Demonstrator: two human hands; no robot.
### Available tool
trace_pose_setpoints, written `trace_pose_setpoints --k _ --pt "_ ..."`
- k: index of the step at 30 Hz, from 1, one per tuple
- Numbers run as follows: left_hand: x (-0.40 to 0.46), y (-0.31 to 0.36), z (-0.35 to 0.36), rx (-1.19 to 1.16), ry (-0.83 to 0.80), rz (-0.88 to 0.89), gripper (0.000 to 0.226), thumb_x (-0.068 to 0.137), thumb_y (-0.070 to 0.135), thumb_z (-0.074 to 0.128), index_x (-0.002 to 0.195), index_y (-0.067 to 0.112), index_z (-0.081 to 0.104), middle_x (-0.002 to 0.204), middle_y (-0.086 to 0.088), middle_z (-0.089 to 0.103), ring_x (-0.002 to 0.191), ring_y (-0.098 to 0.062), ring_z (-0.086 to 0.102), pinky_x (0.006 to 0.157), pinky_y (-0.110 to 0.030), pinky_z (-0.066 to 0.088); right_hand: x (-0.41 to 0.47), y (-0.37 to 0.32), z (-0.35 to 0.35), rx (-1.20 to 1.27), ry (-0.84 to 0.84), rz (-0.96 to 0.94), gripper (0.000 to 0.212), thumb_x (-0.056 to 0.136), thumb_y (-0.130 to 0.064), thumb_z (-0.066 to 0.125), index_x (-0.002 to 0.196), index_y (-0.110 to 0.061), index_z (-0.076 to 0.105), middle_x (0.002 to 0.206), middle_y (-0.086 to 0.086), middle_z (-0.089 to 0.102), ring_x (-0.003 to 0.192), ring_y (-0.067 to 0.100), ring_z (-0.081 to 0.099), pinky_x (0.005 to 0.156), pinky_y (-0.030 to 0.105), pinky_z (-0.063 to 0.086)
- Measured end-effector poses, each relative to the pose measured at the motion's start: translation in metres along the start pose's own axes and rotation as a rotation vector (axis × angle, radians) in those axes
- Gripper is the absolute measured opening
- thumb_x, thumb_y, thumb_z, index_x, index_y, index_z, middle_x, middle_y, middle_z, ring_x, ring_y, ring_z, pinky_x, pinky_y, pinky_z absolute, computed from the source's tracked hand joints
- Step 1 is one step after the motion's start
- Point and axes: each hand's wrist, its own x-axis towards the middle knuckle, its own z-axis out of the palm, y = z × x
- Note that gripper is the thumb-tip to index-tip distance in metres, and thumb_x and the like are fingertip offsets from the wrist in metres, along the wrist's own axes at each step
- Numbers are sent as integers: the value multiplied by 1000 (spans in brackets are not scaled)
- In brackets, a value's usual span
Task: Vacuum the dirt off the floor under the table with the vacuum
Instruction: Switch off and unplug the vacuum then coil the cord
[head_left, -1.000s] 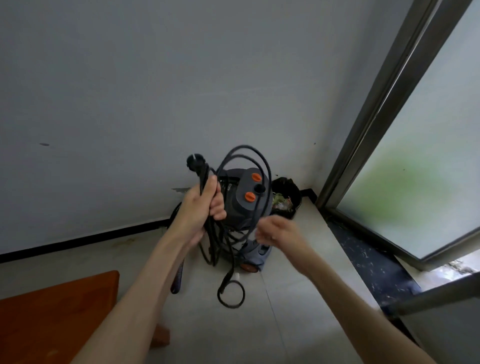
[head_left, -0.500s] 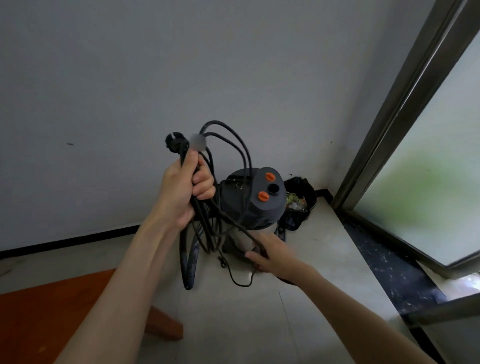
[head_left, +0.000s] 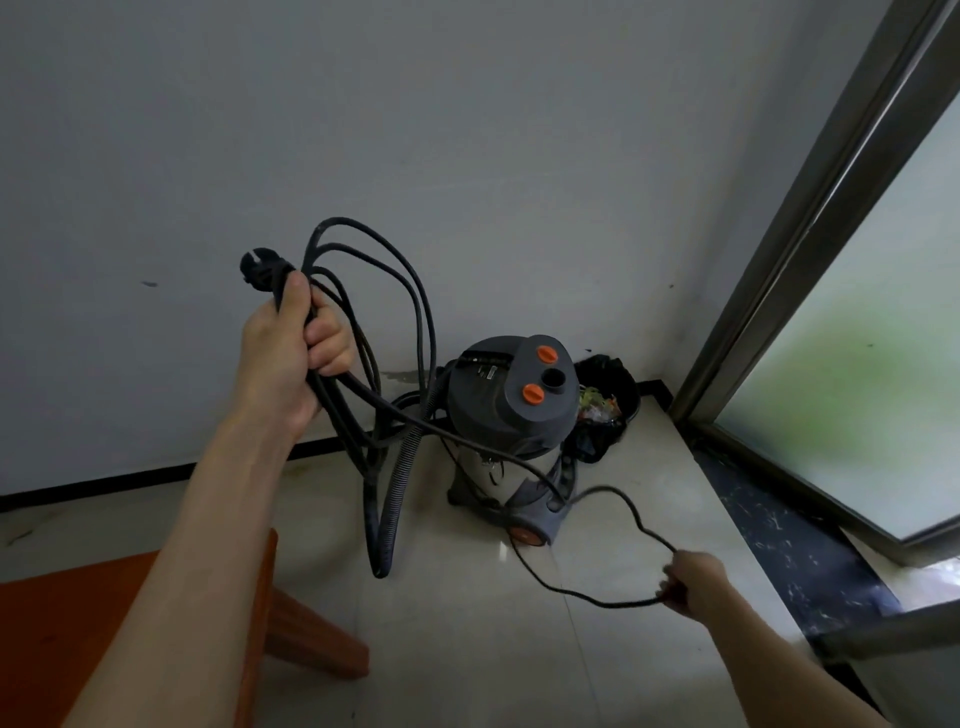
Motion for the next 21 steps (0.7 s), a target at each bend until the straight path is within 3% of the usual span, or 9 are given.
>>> trace_pose_setpoints --k 2,5,7,11,14,18,21 --pt "2 4 -2 38 22 25 36 102 31 32 71 16 40 46 9 29 37 -3 22 38 -16 20 0 5 -9 213 27 113 25 97 0 40 72 2 44 60 13 38 48 23 36 38 28 38" --pt "6 2 -1 138 29 52 36 103 30 31 71 16 38 46 9 30 37 -4 22 38 -17 20 -5 5 -5 307 -10 143 28 98 -2 43 69 -3 40 47 9 35 28 17 31 27 13 29" --pt "6 -5 0 242 6 64 36 103 30 31 70 16 37 46 9 31 37 -4 23 38 -17 21 -12 -2 2 365 -106 143 37 99 -8 43 63 -9 35 31 2 29 19 10 23 28 10 23" --pt "2 -32 0 513 -24 31 35 102 30 34 69 18 36 48 8 32 39 -6 26 38 -17 25 -30 -36 19 616 -402 203 42 103 -19 35 62 -16 30 29 -3 25 19 9 21 29 9 19" --pt "-3 -65 -6 629 -64 -32 31 101 27 35 72 18 40 49 8 32 38 -5 27 40 -20 25 -58 -69 32 831 -566 209 31 102 -16 37 71 -10 39 45 4 37 28 11 35 33 15 31" --pt "-18 -99 -12 664 -137 -159 27 101 24 35 76 15 38 52 7 30 36 -3 28 38 -16 27 -98 -107 49 927 -726 38 14 96 2 36 90 1 49 82 14 48 69 19 50 47 25 55" --pt "-30 -116 -13 656 -142 -219 27 101 23 36 75 15 37 50 10 32 37 -2 29 38 -16 28 -124 -126 54 843 -852 -171 13 97 -2 40 97 -4 53 78 7 55 68 16 53 57 26 54"
